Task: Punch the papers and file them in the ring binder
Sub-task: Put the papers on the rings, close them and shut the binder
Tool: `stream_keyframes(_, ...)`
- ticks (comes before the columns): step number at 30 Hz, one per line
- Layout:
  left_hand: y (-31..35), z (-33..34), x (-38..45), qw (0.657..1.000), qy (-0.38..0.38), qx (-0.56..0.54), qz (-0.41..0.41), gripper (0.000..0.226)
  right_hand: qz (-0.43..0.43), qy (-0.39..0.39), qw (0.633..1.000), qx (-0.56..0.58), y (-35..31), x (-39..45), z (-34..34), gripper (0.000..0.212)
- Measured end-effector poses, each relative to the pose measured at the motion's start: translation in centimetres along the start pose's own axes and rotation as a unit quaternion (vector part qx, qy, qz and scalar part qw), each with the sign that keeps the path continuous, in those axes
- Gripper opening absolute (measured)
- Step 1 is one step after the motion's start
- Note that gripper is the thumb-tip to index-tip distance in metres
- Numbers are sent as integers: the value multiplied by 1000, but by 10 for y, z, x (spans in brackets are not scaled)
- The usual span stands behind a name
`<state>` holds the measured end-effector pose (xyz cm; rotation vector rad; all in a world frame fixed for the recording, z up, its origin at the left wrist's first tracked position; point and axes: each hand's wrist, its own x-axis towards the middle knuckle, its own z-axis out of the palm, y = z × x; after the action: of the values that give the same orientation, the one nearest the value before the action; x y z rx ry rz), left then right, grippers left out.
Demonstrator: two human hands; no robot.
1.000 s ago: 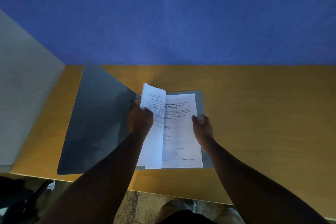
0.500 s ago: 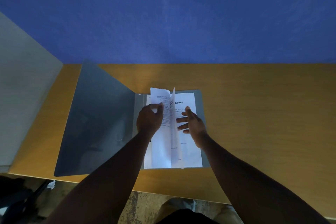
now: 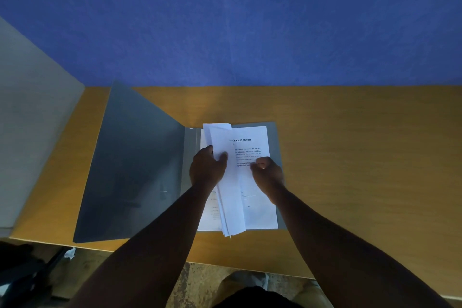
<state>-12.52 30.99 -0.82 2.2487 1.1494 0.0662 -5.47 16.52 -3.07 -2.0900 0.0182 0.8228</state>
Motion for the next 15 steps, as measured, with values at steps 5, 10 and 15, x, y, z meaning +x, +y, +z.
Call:
stream_keyframes(5, 2, 4, -2, 1000, 1, -6, 1, 29, -1, 89, 986, -141, 10, 0, -2, 36)
stream_keyframes(10, 4, 8, -4, 1000, -4, -10, -3, 27, 9, 123, 964, -236, 7, -7, 1, 39)
stream_keyframes(15, 3, 8, -5, 1000, -3, -14, 0, 29, 12, 121, 953, -277, 5, -11, 8, 47)
